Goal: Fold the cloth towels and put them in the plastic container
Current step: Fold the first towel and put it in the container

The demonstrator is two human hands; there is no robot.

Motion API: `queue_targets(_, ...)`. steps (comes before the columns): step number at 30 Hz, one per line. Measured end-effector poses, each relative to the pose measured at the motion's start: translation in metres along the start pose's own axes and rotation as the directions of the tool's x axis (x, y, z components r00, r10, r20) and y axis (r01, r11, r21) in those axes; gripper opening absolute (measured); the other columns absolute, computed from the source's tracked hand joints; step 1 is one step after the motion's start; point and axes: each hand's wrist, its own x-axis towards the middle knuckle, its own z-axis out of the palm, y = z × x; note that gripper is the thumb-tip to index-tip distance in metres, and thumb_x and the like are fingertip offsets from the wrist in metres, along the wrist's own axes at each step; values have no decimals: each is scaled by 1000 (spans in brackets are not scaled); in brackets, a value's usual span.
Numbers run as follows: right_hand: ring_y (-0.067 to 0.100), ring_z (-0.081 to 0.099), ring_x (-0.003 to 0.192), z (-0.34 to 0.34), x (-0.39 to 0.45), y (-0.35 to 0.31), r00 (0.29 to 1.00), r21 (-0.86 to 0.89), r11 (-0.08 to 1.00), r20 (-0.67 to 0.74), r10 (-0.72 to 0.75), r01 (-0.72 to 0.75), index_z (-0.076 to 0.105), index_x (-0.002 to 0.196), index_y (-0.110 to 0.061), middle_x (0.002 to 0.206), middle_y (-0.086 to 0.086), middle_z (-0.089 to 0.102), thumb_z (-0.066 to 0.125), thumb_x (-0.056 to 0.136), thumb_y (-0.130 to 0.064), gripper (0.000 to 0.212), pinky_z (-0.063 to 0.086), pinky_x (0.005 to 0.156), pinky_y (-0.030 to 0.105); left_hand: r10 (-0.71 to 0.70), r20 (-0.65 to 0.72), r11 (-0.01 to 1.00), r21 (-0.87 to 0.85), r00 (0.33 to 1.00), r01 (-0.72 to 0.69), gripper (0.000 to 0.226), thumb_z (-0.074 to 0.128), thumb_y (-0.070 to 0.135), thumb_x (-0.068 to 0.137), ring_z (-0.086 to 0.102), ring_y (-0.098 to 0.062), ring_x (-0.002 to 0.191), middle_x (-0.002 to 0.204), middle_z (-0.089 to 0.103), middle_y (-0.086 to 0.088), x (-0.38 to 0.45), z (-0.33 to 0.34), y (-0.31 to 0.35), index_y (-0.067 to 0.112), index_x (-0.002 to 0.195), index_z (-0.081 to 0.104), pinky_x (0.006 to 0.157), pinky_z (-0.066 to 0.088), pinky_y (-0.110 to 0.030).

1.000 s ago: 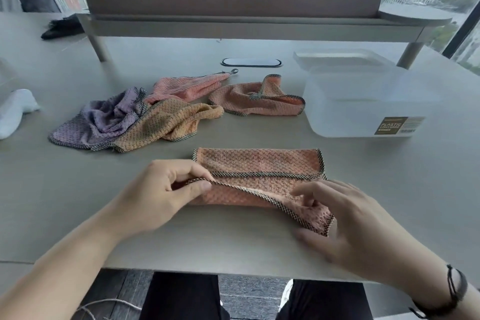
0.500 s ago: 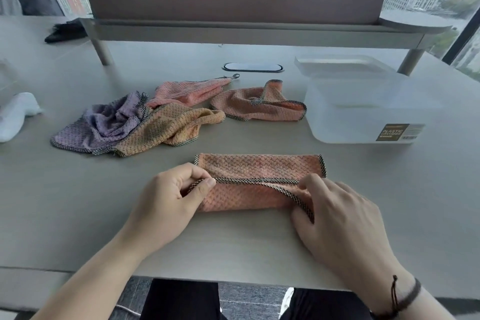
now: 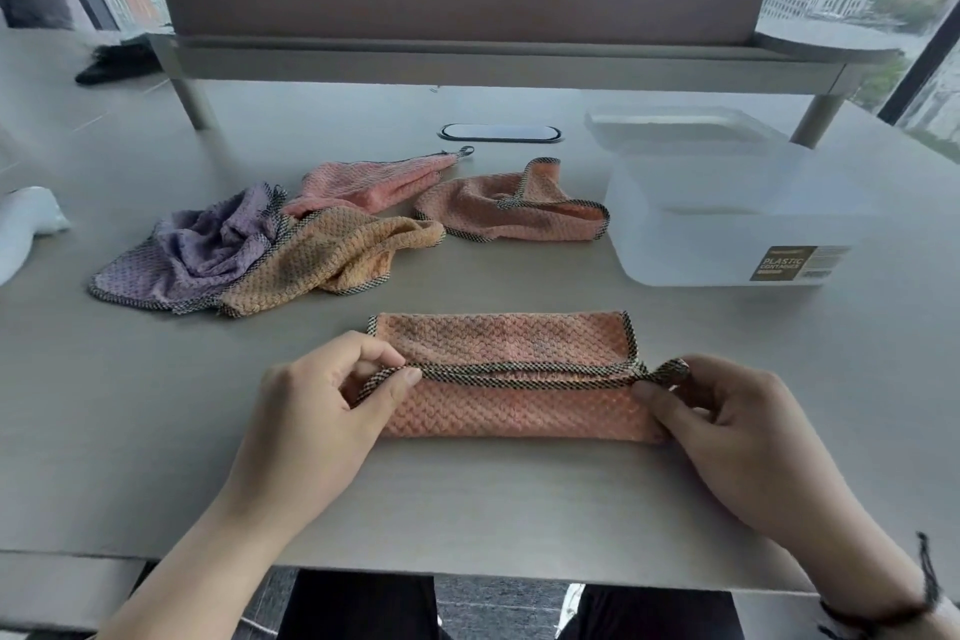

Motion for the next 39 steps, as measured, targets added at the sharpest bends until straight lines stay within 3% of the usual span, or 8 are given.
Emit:
queue_targets(13, 37, 64, 74, 23, 9, -15, 996, -436, 899, -44, -72, 46, 35, 87, -29, 69, 2, 63, 45, 95, -52, 27, 47, 55, 37, 149, 14, 973, 177, 989, -149, 19, 85, 5, 72, 50, 13, 69, 64, 43, 19, 2, 4, 3, 14, 82, 72, 66, 34, 1)
queue_targets(17, 34, 65, 73, 23, 12, -15, 993, -518, 855, -86, -86, 29, 46, 95, -30, 76, -5, 64, 51, 92, -56, 27, 49, 56, 35, 190, 95, 915, 344, 977, -211, 16, 68, 25, 89, 53, -17, 108, 118, 64, 1, 2, 8, -3, 25, 103, 76, 91, 42, -29)
queue_targets(23, 22, 57, 54, 9, -18, -39, 911, -424, 893, -293, -291, 149, 62, 91, -21, 75, -12, 50, 67, 89, -49, 28, 44, 44, 29, 117, 217, 873, 442, 969, -204, 41, 48, 56, 89, 65, -20, 86, 96, 67, 11, -7, -1, 11, 28, 100, 75, 86, 44, -39)
queue_targets(27, 14, 64, 99, 26, -38, -46, 980, -485, 857, -1, -199, 174, 64, 114, -30, 107, -12, 64, 41, 84, -79, 61, 52, 83, 36, 23, 387, 946, 290, 922, -145, 63, 33, 90, 77, 60, -1, 72, 93, 62, 26, -22, -13, 34, 47, 107, 68, 64, 50, -24)
queue_targets(29, 9, 41, 135, 29, -35, -45, 986, -508, 853, 163, -39, 118, 45, 139, -37, 143, -16, 46, 19, 78, -91, 86, 31, 113, 34, 33, 538, 991, 91, 842, -97, 62, 35, 96, 69, 56, 9, 62, 95, 64, 31, -26, -23, 47, 59, 111, 61, 57, 39, -7)
queue_targets(32, 5, -10, 150, 24, -24, -36, 935, -497, 850, 355, 17, 173, 4, 155, -41, 163, -21, -3, 5, 69, -98, 103, -5, 124, 37, 218, 621, 974, -192, 753, -124, 44, 56, 79, 77, 49, 7, 50, 93, 70, 27, -25, -29, 53, 58, 115, 62, 50, 34, -6)
queue_targets(35, 0, -27, 145, 17, -7, -28, 864, -488, 820, 504, -16, 300, -11, 153, -44, 157, -25, -28, 13, 65, -100, 107, -12, 123, 37, 335, 507, 941, -145, 794, -305, 33, 60, 60, 89, 59, 11, 103, 118, 61, 32, -19, -23, 44, 46, 118, 66, 85, 50, -15)
queue_targets(39, -4, -29, 143, 12, 15, -17, 800, -446, 790, 594, -89, 420, -13, 151, -48, 154, -30, -30, 17, 63, -100, 106, -12, 123, 37, 307, 652, 902, 33, 693, -431, 53, 33, 73, 95, 5, 5, 150, 159, 12, 36, -13, -1, 33, 56, 145, 32, 123, 16, -34)
